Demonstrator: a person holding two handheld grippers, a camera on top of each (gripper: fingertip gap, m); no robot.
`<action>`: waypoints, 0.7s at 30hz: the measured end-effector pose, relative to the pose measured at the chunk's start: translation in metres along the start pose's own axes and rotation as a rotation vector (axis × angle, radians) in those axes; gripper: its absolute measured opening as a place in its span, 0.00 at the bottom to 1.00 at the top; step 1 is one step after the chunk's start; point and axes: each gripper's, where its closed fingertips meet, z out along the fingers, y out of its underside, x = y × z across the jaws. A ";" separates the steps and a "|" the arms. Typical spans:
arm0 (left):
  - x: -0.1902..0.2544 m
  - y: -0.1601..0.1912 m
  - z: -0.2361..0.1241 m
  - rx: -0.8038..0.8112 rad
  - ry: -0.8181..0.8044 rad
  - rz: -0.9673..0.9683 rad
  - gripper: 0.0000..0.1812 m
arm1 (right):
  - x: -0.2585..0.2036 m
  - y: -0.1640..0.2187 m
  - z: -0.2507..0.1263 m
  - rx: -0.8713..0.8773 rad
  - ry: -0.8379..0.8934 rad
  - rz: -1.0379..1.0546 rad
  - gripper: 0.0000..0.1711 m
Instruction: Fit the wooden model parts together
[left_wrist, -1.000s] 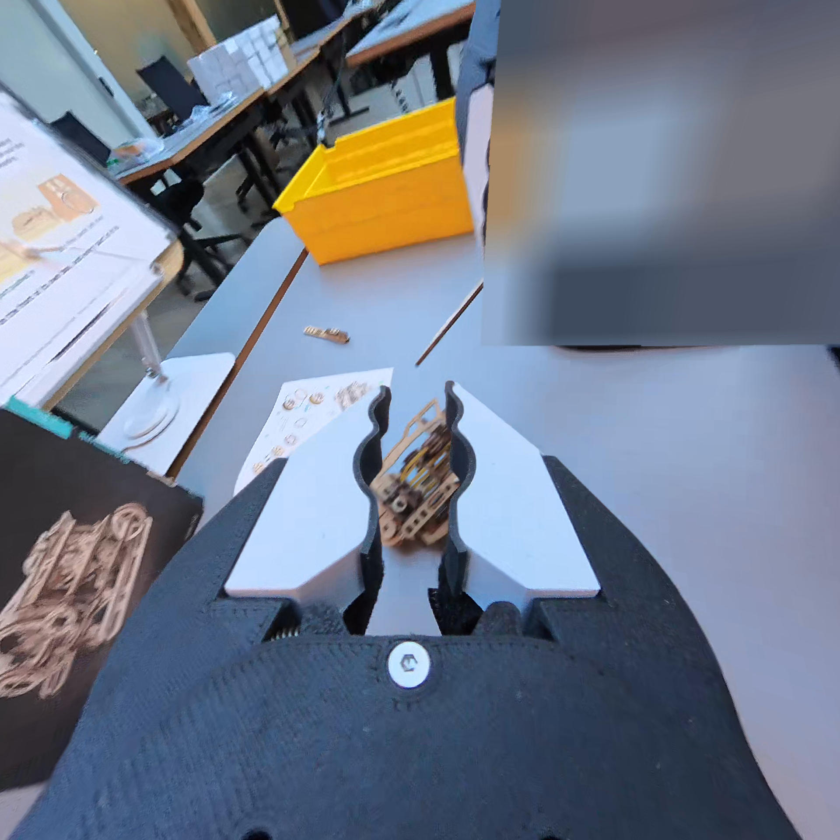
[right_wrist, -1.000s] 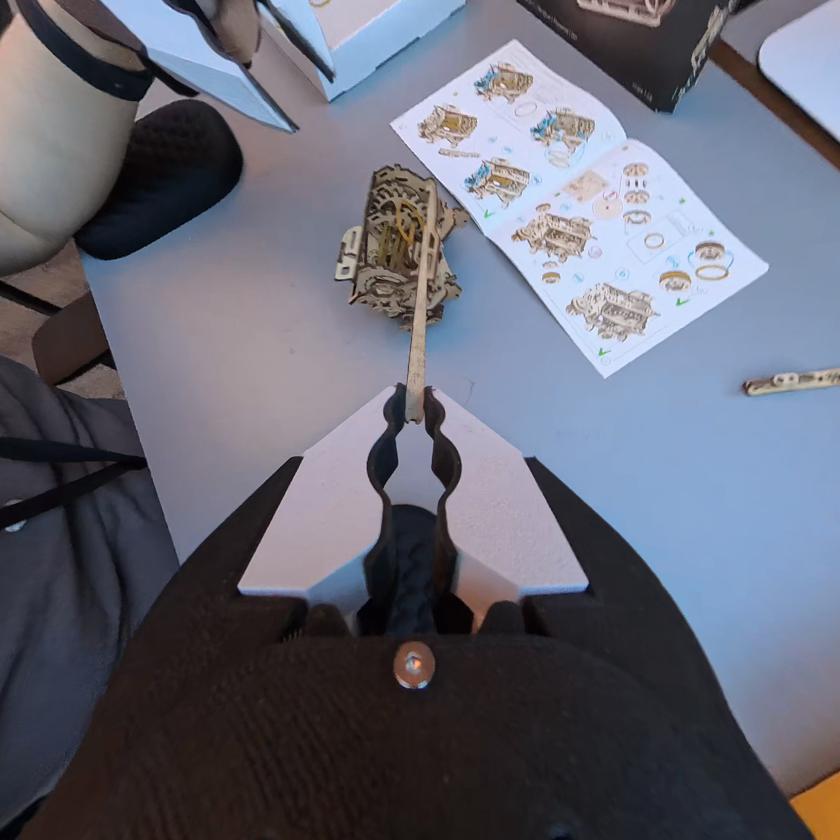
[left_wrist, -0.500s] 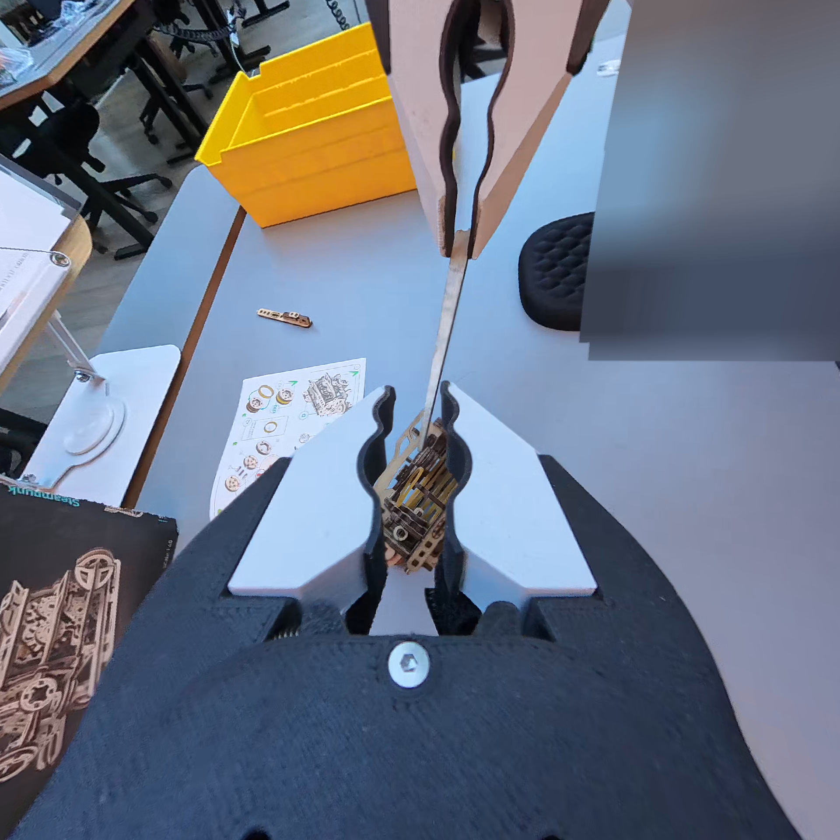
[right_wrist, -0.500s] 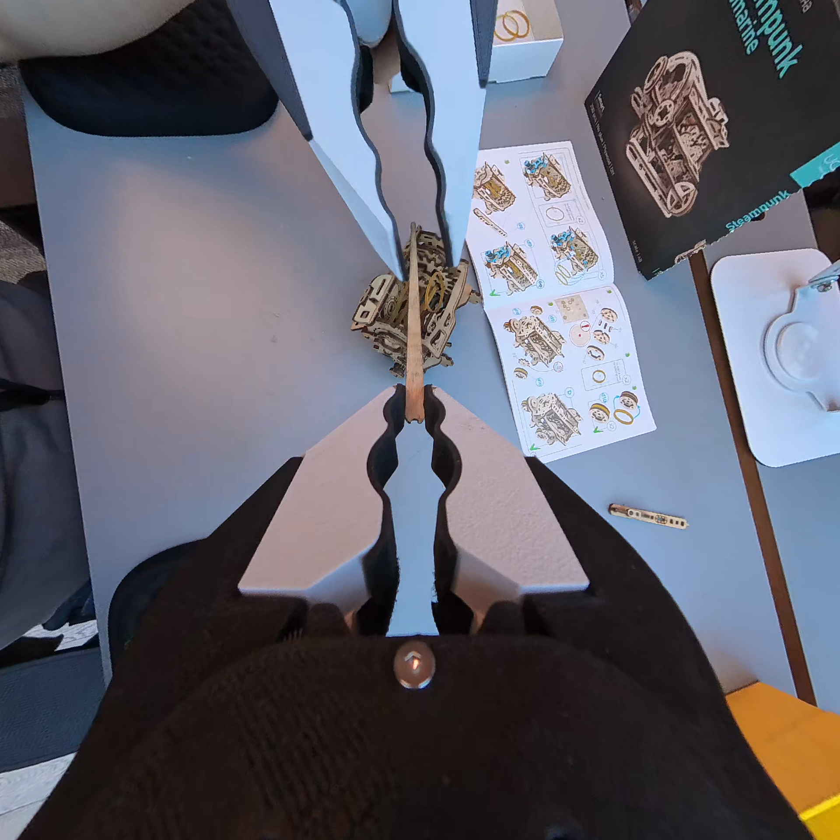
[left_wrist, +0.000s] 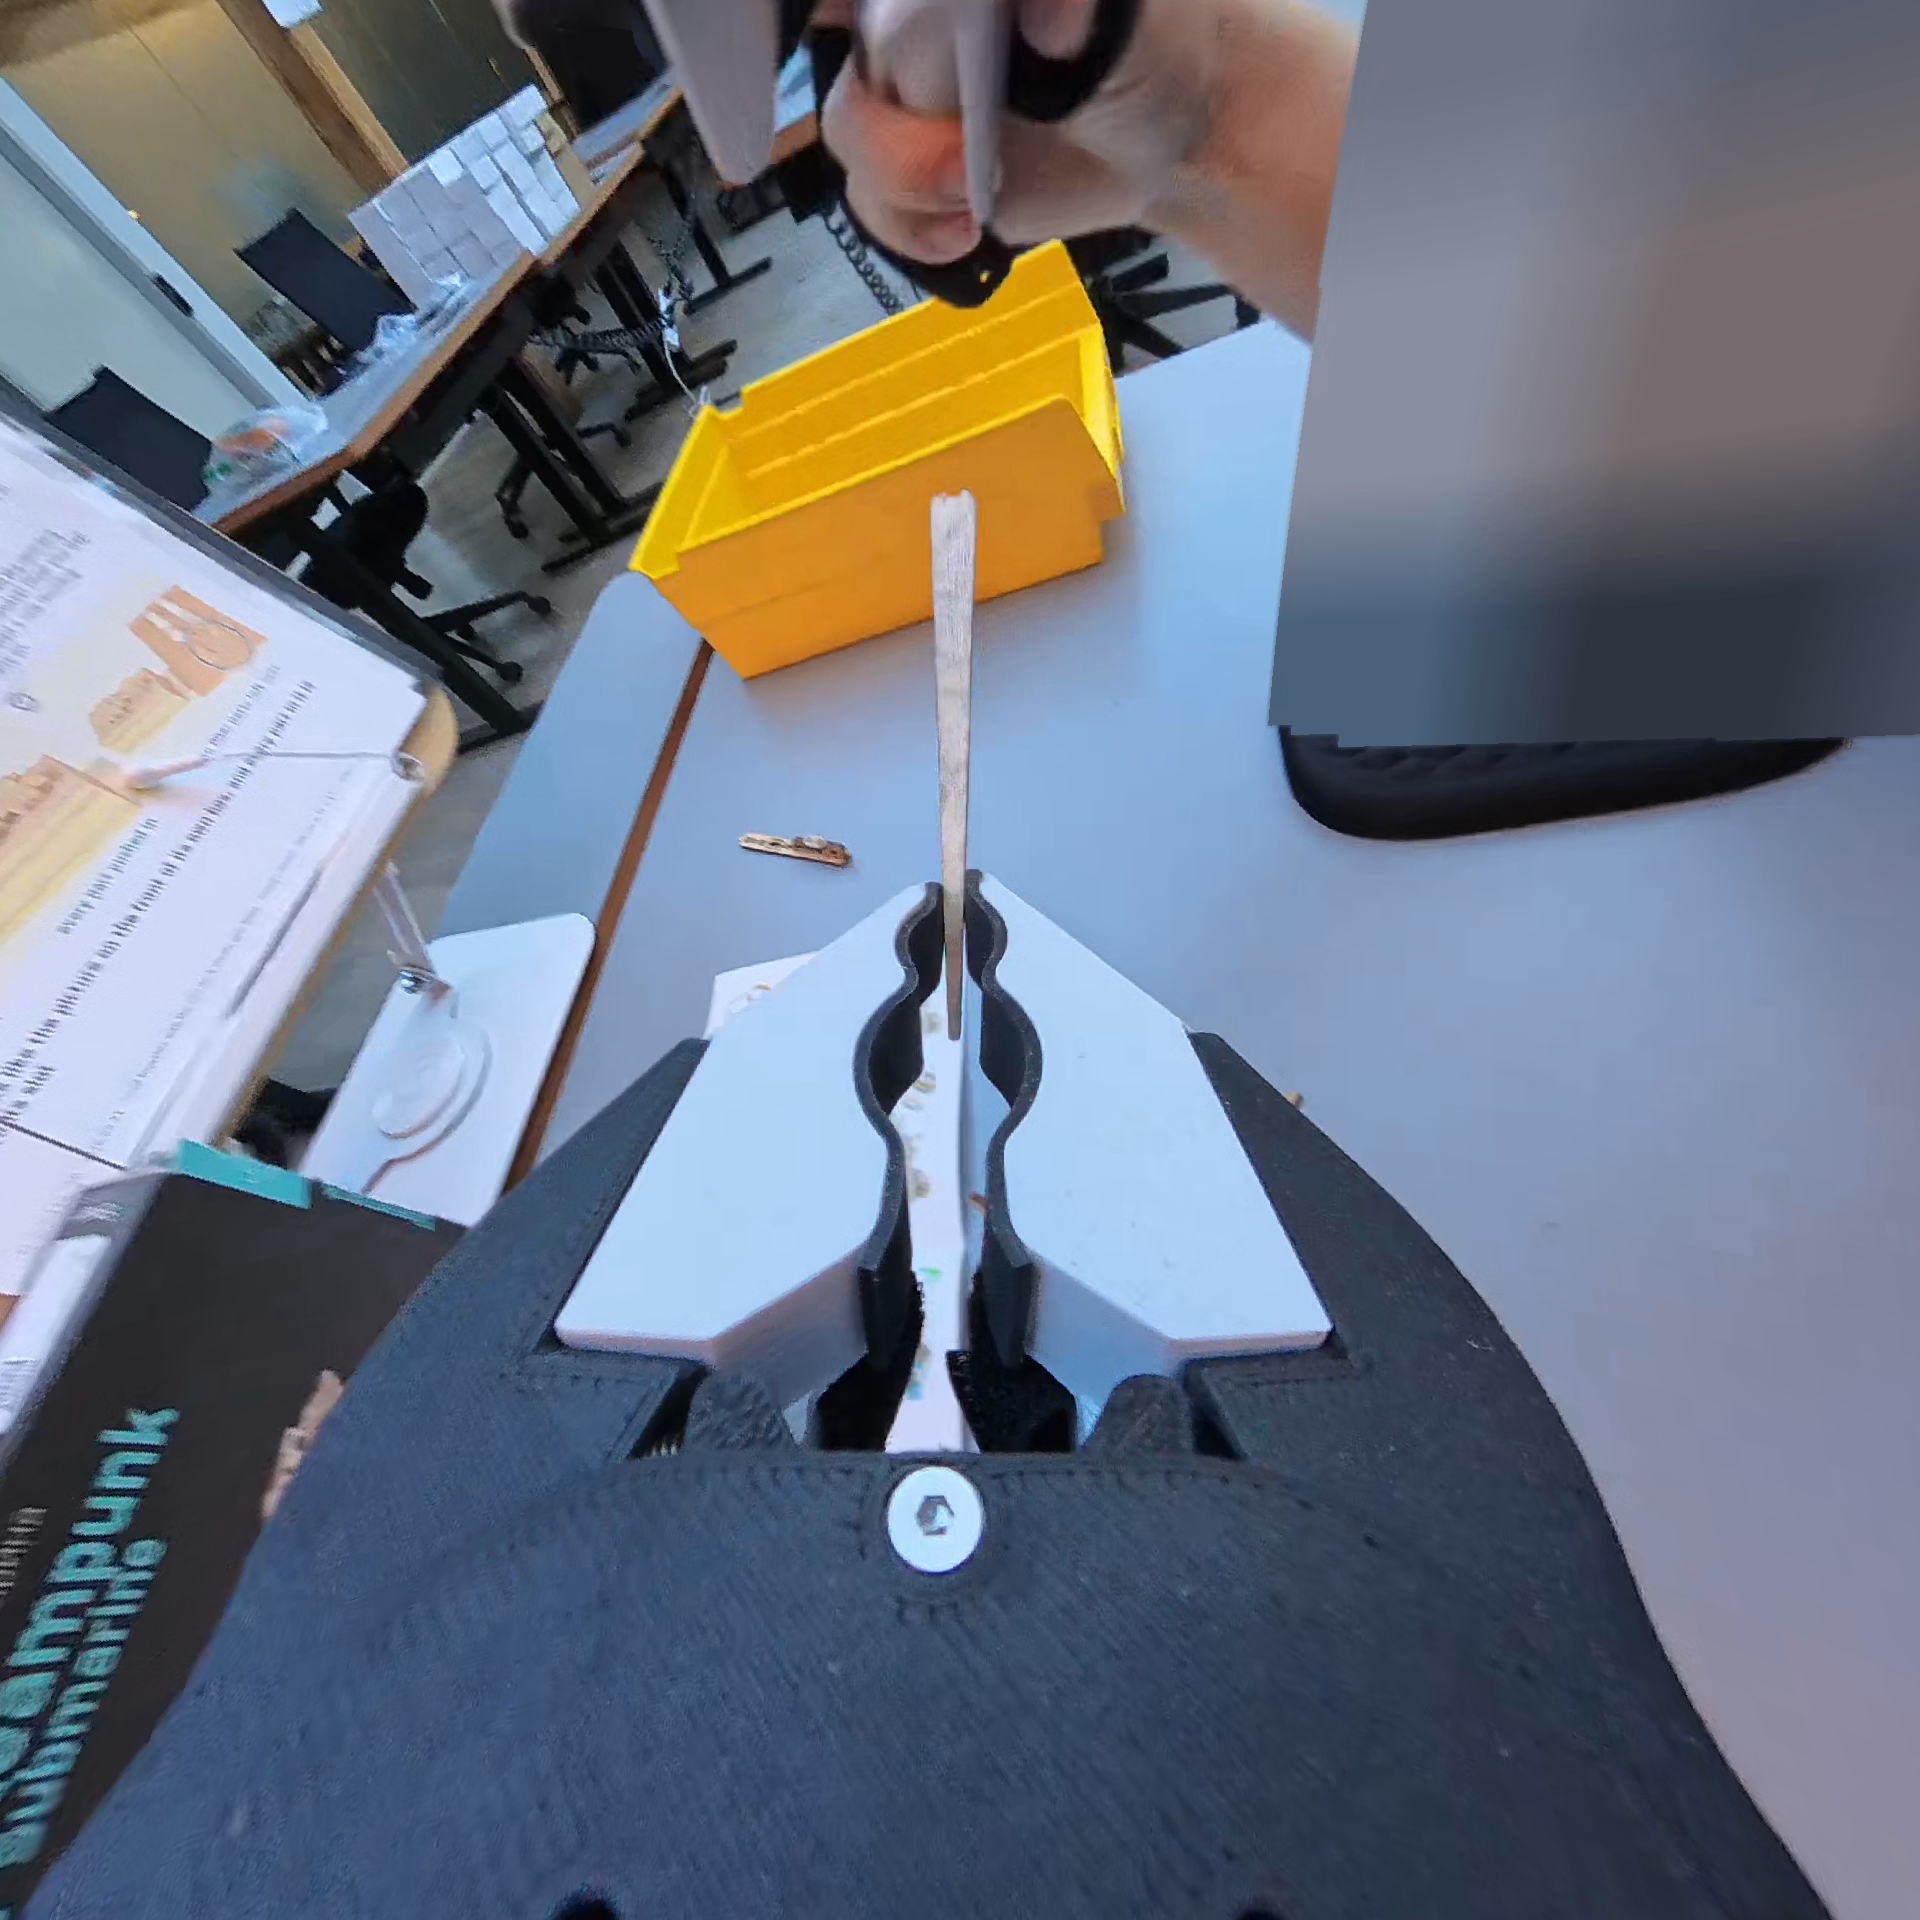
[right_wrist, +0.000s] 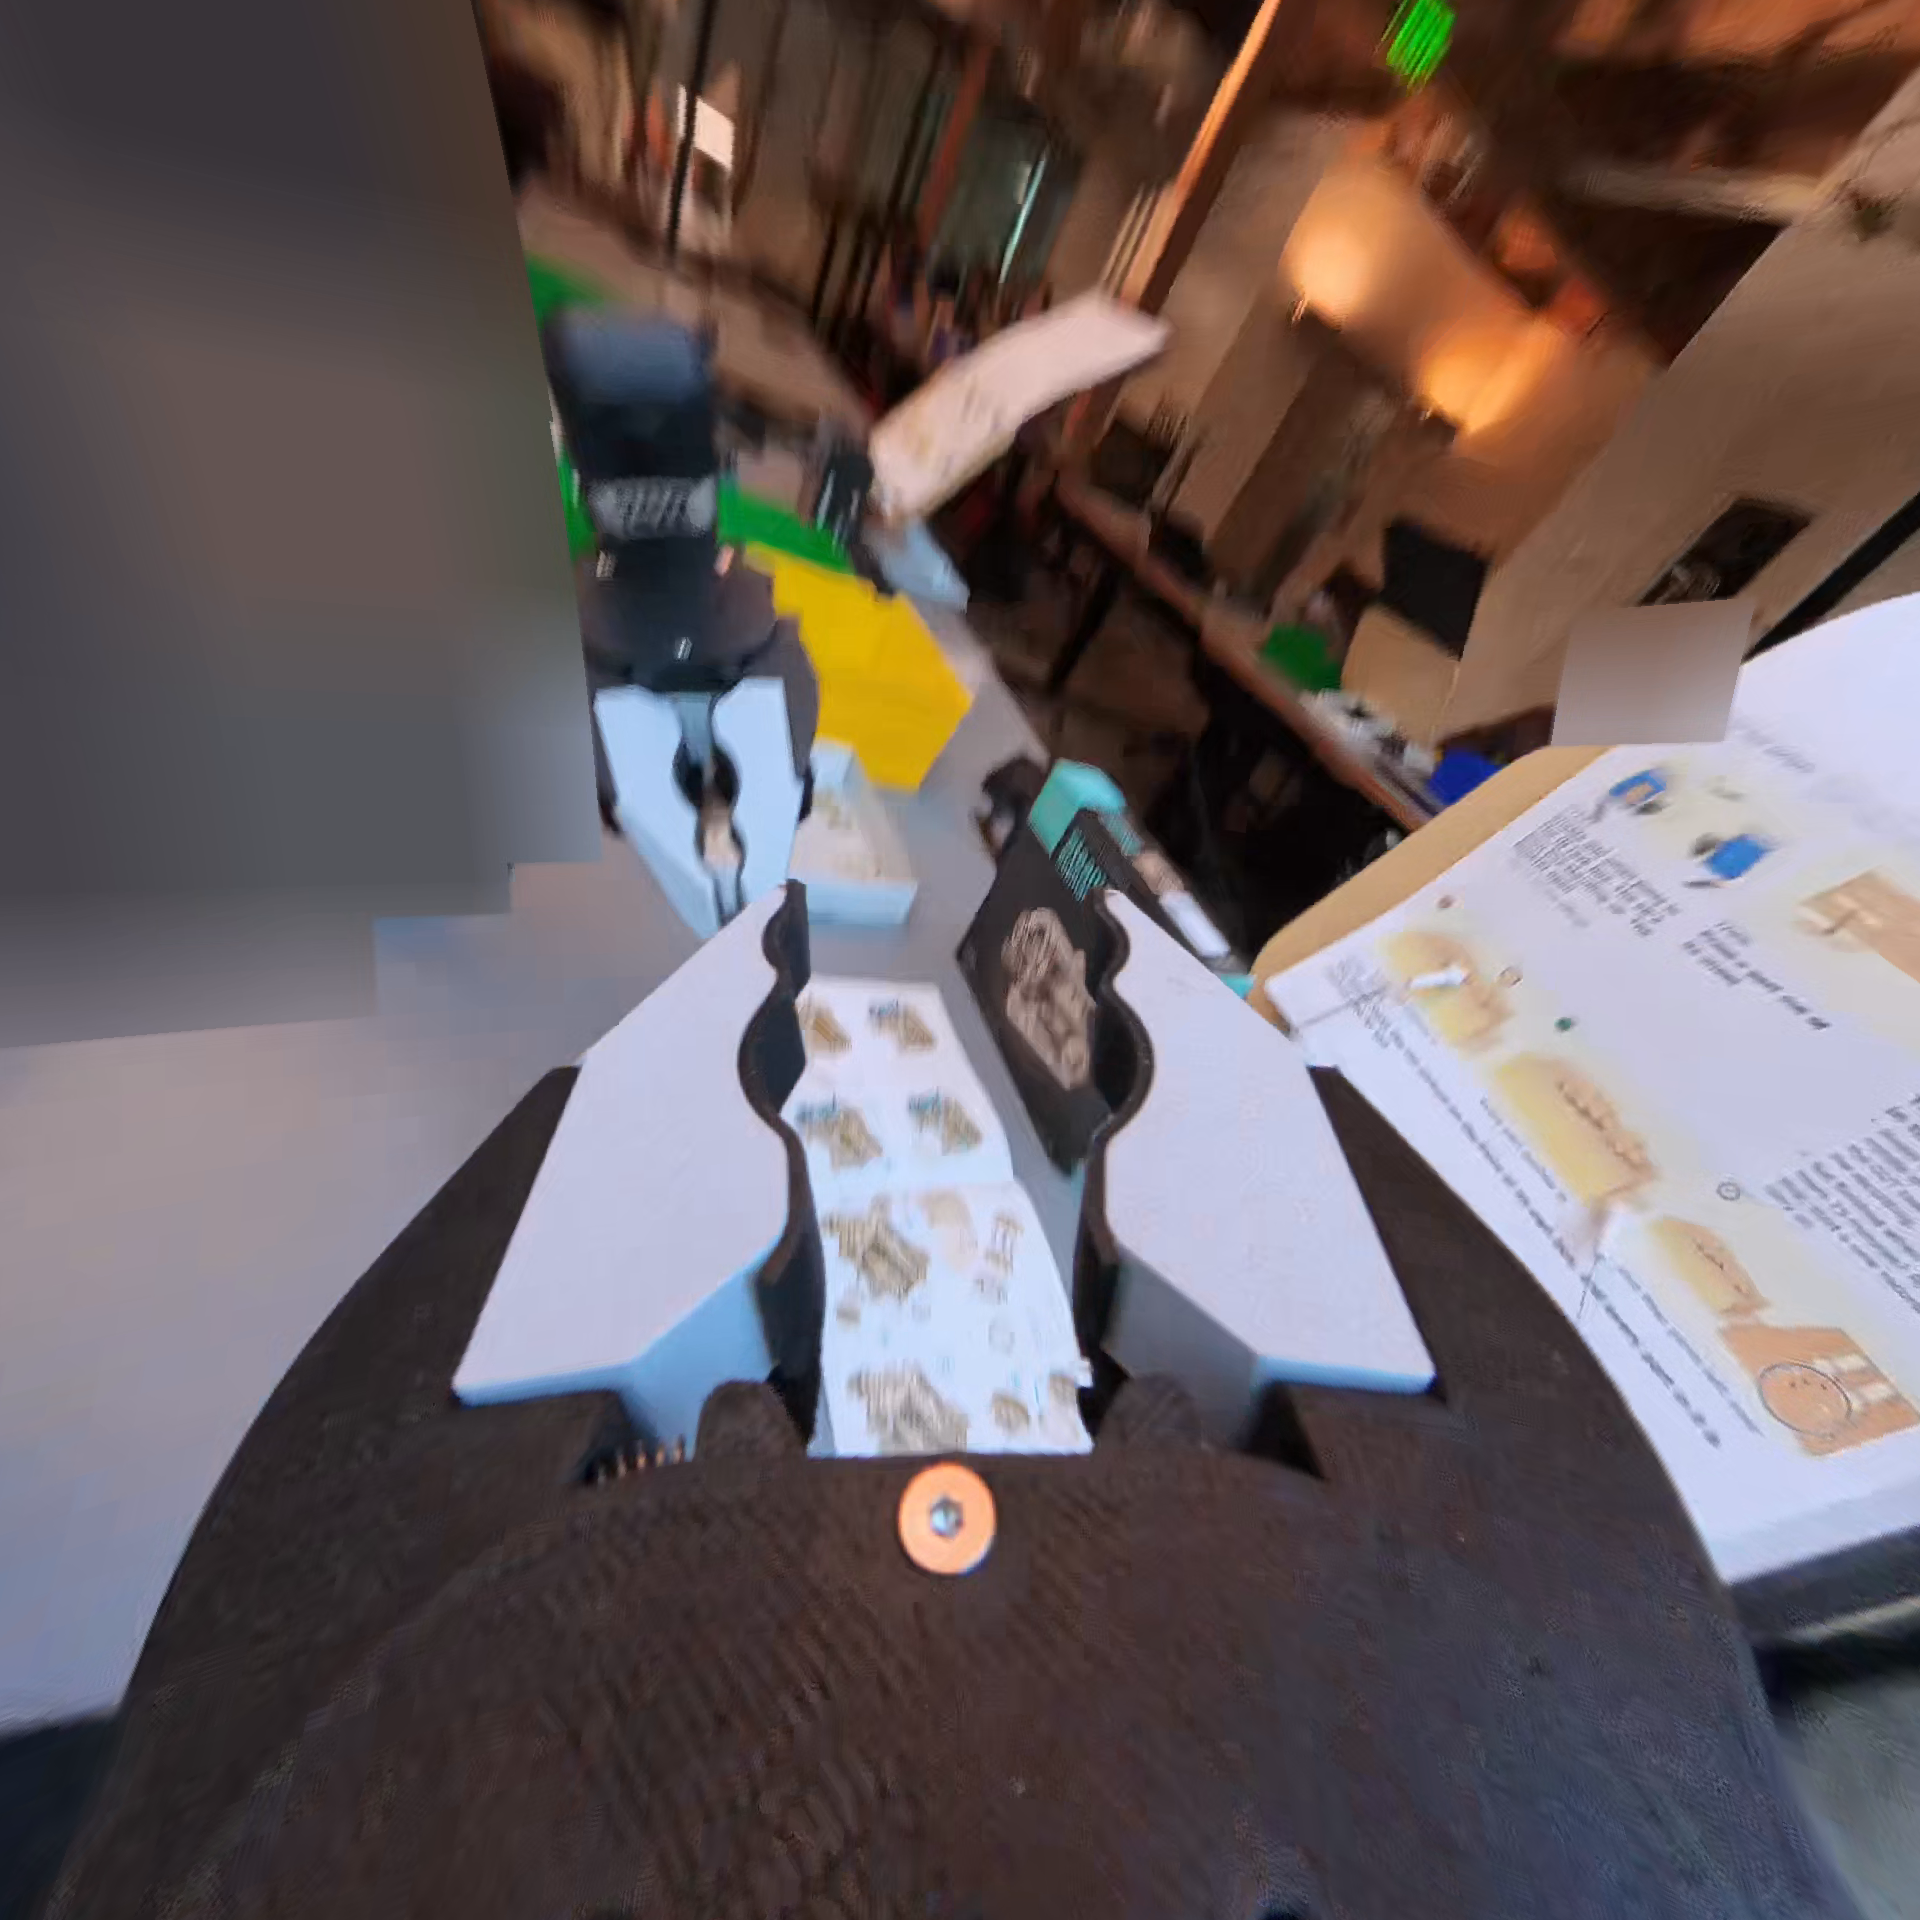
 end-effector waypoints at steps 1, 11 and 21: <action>-0.007 -0.009 -0.002 0.008 -0.006 0.017 0.01 | 0.020 -0.016 -0.009 0.130 -0.016 0.097 0.36; -0.031 -0.007 -0.023 -0.014 -0.125 0.056 0.01 | 0.010 0.032 0.048 0.200 -0.322 0.231 0.43; -0.024 -0.013 -0.034 0.121 0.011 -0.122 0.01 | -0.033 0.036 0.079 0.157 -0.373 0.001 0.21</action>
